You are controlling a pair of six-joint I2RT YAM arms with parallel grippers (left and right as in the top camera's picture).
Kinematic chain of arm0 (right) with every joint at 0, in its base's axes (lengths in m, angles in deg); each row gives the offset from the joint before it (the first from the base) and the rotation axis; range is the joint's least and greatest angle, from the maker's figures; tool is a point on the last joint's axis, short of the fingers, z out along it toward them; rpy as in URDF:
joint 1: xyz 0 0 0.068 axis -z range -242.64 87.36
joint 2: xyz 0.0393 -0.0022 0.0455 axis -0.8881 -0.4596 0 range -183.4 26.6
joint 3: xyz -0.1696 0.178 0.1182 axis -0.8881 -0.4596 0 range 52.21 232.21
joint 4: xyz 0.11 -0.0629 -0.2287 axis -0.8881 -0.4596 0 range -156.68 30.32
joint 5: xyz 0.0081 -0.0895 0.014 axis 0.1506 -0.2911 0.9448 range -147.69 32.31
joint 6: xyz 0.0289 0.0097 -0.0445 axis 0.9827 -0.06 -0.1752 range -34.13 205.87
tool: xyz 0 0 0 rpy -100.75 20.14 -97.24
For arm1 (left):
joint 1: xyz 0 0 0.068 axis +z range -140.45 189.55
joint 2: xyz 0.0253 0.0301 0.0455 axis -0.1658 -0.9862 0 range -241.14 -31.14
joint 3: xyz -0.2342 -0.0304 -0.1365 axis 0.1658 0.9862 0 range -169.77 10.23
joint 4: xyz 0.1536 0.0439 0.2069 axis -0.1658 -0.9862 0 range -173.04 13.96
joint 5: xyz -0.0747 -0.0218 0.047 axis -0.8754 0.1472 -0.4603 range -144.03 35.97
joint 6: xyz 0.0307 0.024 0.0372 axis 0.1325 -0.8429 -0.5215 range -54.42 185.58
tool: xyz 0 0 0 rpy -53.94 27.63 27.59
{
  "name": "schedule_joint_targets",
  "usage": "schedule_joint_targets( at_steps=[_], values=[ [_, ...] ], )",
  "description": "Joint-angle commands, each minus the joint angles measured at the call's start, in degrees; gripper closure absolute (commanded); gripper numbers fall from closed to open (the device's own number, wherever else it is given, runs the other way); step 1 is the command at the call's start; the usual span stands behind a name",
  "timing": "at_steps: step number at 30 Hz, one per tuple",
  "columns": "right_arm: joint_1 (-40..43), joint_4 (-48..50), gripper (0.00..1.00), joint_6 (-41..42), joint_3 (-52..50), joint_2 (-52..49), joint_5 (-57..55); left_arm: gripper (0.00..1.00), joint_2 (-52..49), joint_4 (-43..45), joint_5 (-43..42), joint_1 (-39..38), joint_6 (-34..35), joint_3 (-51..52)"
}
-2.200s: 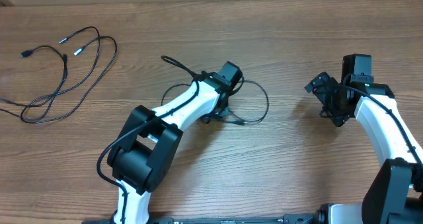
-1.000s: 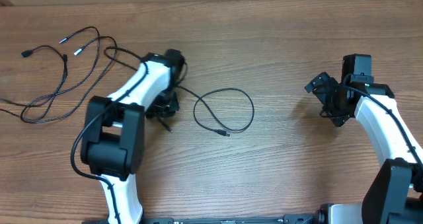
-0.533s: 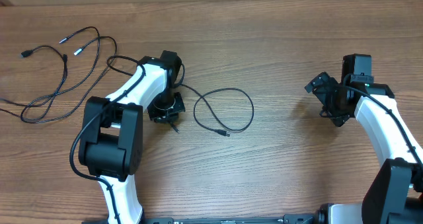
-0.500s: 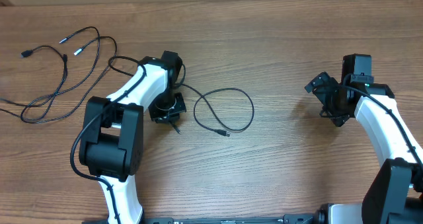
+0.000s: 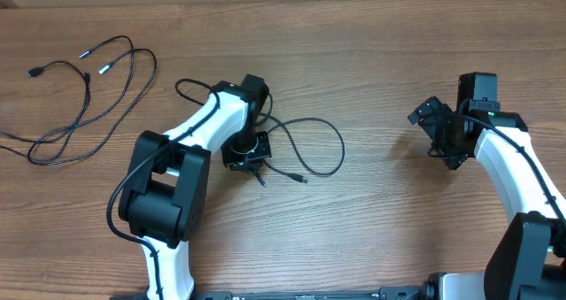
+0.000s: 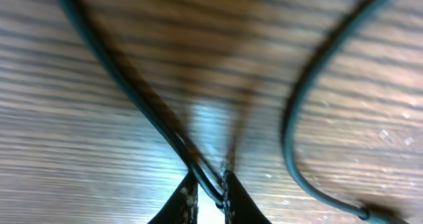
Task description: Untangle cables
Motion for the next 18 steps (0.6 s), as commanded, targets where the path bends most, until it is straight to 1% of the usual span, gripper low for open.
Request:
schedule_joint_targets(
  at_steps=[1, 5, 11, 13, 16, 18],
  values=[
    [0.1, 0.2, 0.0, 0.0, 0.8, 0.6, -0.6, 0.87, -1.0, 0.7, -3.3, -1.7, 2.5, 1.5],
    [0.1, 0.2, 0.0, 0.0, 0.8, 0.6, -0.6, 0.87, -1.0, 1.2, -5.3, -2.9, 4.7, 1.5],
    [0.1, 0.2, 0.0, 0.0, 0.8, 0.6, -0.6, 0.86, -1.0, 1.9, -5.5, -4.1, 7.8, 1.5],
    [0.0, 0.2, 0.0, 0.0, 0.8, 0.6, -0.6, 0.91, -1.0, 1.8, -6.7, -4.2, 8.7, 1.5],
    [0.1, 0.2, 0.0, 0.0, 0.8, 0.6, -0.6, 0.96, -1.0, 1.7, -11.6, -4.3, 8.7, 1.5],
    [0.1, 0.2, 0.0, 0.0, 0.8, 0.6, -0.6, 0.96, -1.0, 1.6, -14.0, -4.3, 8.6, 1.5]
  ],
)
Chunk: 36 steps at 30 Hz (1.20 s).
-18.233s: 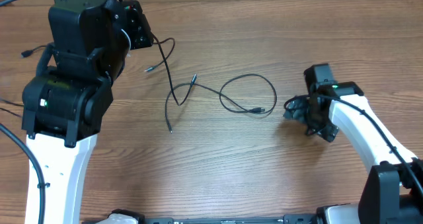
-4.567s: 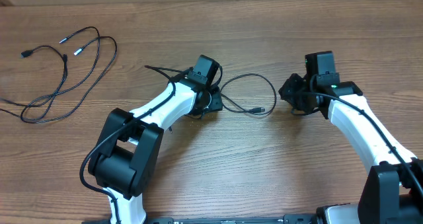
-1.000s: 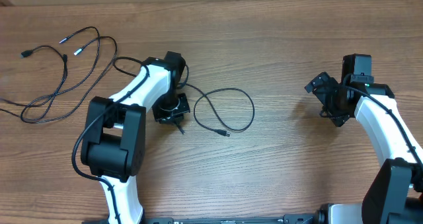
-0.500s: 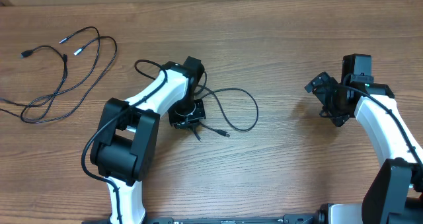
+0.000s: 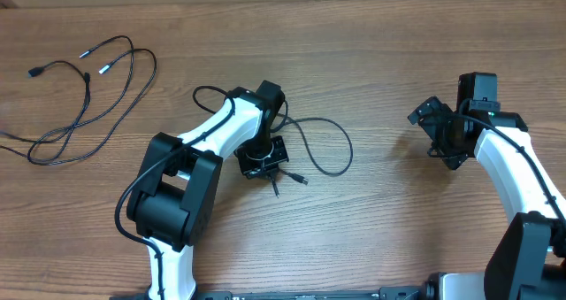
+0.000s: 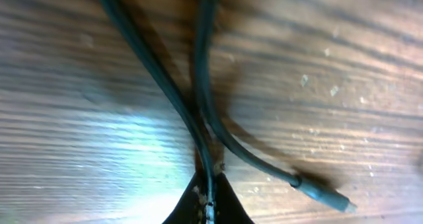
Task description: Untangle cables
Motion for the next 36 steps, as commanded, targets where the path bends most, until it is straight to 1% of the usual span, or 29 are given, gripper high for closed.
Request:
schedule_joint_targets(
  at_steps=[1, 4, 12, 14, 15, 16, 18, 20, 22, 24, 26, 27, 29, 33, 34, 36],
  values=[
    [0.0, 0.2, 0.0, 0.0, 0.8, 0.6, -0.6, 0.96, -0.9, 0.2, -6.5, -0.4, 1.4, 0.7],
    [0.0, 0.2, 0.0, 0.0, 0.8, 0.6, -0.6, 0.96, -0.9, -1.0, -9.3, -0.3, 0.2, 0.4],
    [0.0, 0.2, 0.0, 0.0, 0.8, 0.6, -0.6, 0.96, -0.5, -1.2, -8.2, -0.3, 0.3, -2.5],
    [0.0, 0.2, 0.0, 0.0, 0.8, 0.6, -0.6, 0.93, -0.5, -0.6, -8.0, -0.4, 1.2, -2.6],
    [0.0, 0.2, 0.0, 0.0, 0.8, 0.6, -0.6, 0.9, -0.5, 0.1, -7.3, -0.5, 1.9, -2.6],
    [0.1, 0.2, 0.0, 0.0, 0.8, 0.6, -0.6, 0.83, -0.5, 0.8, -6.7, -0.6, 2.5, -2.6],
    [0.0, 0.2, 0.0, 0.0, 0.8, 0.6, -0.6, 0.66, -0.5, 2.2, -6.3, -1.0, 3.3, -2.6],
    [0.1, 0.2, 0.0, 0.0, 0.8, 0.6, -0.6, 0.59, -0.5, 3.2, -6.3, -1.4, 3.3, -2.6],
    [0.0, 0.2, 0.0, 0.0, 0.8, 0.6, -0.6, 0.48, -0.5, 3.8, -6.3, -1.9, 3.3, -2.6],
    [0.1, 0.2, 0.0, 0.0, 0.8, 0.6, -0.6, 0.39, -0.5, 4.3, -6.2, -2.6, 3.3, -2.6],
    [0.1, 0.2, 0.0, 0.0, 0.8, 0.6, -0.6, 0.26, -0.5, 4.8, -5.9, -3.1, 3.3, -2.6],
    [0.0, 0.2, 0.0, 0.0, 0.8, 0.6, -0.6, 0.21, -0.5, 5.1, -5.5, -3.5, 3.3, -2.5],
    [0.1, 0.2, 0.0, 0.0, 0.8, 0.6, -0.6, 0.16, -0.5, 5.4, -4.4, -4.2, 3.3, -2.5],
    [0.0, 0.2, 0.0, 0.0, 0.8, 0.6, -0.6, 0.15, -0.5, 5.6, -1.4, -5.7, 4.9, -2.5],
    [0.0, 0.2, 0.0, 0.0, 0.8, 0.6, -0.6, 0.15, -0.5, 5.6, -0.7, -6.1, 5.4, -2.5],
    [0.1, 0.2, 0.0, 0.0, 0.8, 0.6, -0.6, 0.23, -0.5, 5.6, 0.7, -6.9, 6.4, -2.5]
  ],
)
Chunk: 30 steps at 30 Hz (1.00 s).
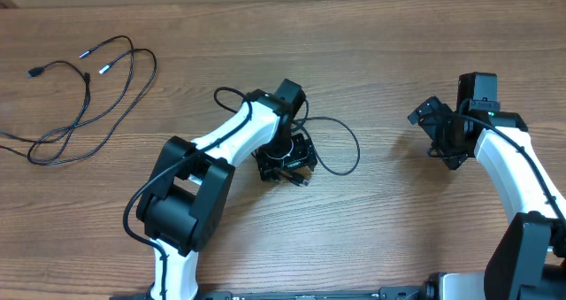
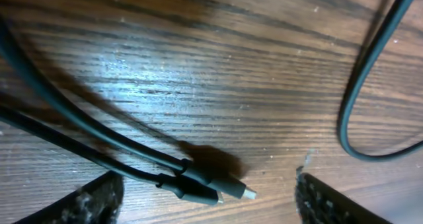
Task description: Untangle cables
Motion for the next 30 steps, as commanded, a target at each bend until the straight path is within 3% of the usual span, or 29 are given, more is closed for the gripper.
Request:
schedule_joint_targets(
  at_steps=[1, 3, 6, 19, 30],
  values=[
    [0.0, 0.2, 0.0, 0.0, 0.8, 0.6, -0.6, 0.25, -0.3, 0.6, 4.4, -1.9, 2.4, -0.2],
    [0.0, 0.2, 0.0, 0.0, 0.8, 0.6, -0.6, 0.39, -0.3, 0.6, 5.0, -2.6, 4.0, -0.2],
    [0.0, 0.2, 0.0, 0.0, 0.8, 0.6, -0.6, 0.46, -0.3, 0.6, 6.9, -3.3, 6.1, 0.1],
    [0.0, 0.2, 0.0, 0.0, 0.8, 0.6, -0.6, 0.62, -0.3, -1.9, 16.3, -3.6, 5.8, 1.1],
    [0.1, 0.2, 0.0, 0.0, 0.8, 0.6, -0.6, 0.64, -0.3, -5.2, 16.9, 1.0, 1.2, 1.0]
  ],
)
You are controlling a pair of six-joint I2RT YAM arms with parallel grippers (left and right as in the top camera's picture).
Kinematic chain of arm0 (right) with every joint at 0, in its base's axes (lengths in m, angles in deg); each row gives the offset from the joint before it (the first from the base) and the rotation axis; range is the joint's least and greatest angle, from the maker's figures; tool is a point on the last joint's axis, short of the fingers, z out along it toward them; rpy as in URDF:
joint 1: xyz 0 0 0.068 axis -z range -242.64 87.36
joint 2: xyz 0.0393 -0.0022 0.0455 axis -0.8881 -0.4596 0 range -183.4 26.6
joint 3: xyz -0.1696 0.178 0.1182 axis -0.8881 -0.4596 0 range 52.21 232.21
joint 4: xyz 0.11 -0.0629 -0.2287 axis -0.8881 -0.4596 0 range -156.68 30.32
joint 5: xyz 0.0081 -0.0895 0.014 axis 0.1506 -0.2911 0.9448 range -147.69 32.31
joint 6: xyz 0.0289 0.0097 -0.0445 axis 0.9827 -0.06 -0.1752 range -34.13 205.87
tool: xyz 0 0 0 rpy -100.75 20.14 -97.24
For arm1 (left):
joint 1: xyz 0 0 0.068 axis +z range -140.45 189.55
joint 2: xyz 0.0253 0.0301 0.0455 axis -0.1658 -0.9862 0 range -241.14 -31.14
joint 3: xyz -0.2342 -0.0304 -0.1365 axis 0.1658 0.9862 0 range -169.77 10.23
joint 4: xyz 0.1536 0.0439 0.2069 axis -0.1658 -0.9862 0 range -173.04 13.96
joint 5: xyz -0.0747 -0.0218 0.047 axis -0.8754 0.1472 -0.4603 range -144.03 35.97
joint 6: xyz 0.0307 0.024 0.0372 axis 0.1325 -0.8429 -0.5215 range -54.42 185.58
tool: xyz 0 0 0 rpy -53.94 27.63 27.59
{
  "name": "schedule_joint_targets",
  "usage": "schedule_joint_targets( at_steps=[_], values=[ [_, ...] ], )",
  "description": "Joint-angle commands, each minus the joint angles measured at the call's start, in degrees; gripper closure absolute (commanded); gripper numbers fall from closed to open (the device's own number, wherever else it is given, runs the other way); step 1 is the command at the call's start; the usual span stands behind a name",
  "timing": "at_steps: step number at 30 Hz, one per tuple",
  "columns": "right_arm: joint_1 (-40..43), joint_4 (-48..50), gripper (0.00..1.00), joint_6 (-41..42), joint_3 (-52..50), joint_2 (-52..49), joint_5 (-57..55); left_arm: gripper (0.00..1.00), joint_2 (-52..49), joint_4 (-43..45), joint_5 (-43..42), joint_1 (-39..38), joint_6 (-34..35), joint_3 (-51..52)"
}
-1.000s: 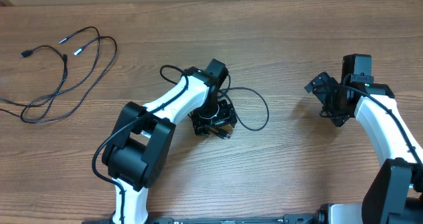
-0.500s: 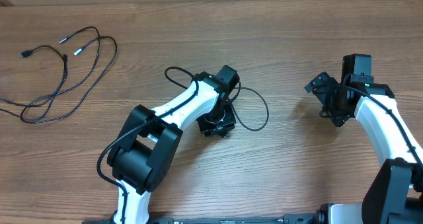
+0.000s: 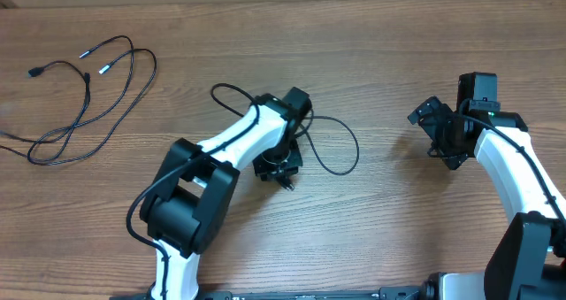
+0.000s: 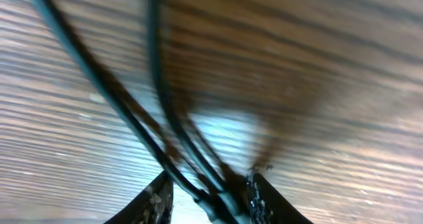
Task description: Untangle cables
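Note:
A black cable [image 3: 340,155] lies looped on the wooden table at centre, its strands running under my left arm. My left gripper [image 3: 286,180] points down at the loop's near end. In the left wrist view the two strands [image 4: 125,108] cross the wood and their plug ends [image 4: 223,201] sit between the fingers [image 4: 158,199]. The jaws are narrowed around them; the plugs lie against the right finger, with a small gap at the left one. My right gripper [image 3: 435,127] hovers at the right, far from any cable; its jaw state is unclear.
A second bundle of thin black cables [image 3: 84,101] with small plugs lies at the far left of the table [image 3: 398,238]. My left arm's white links stretch from the near edge to the centre.
My left gripper was wide open just over the two plug ends. Now it is lower, with its jaws much narrower around them. The right arm has not moved.
My left gripper was first shut on a cable strand left of centre. It then stood further right with the loop shifted along. Later it was wide open beside the plug ends, the cable let go. Now its jaws are narrowed around those ends.

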Motion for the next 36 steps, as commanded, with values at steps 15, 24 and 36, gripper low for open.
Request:
schedule_joint_targets(
  at_steps=[15, 24, 36],
  values=[
    [0.0, 0.2, 0.0, 0.0, 0.8, 0.6, -0.6, 0.51, -0.3, 0.2, -9.7, 1.0, -1.0, 1.2],
    [0.0, 0.2, 0.0, 0.0, 0.8, 0.6, -0.6, 0.74, -0.3, 1.4, -9.4, -1.1, -0.4, 1.2],
    [0.1, 0.2, 0.0, 0.0, 0.8, 0.6, -0.6, 0.94, -0.3, 1.5, -7.9, -1.1, -0.4, 1.2]
  ],
)
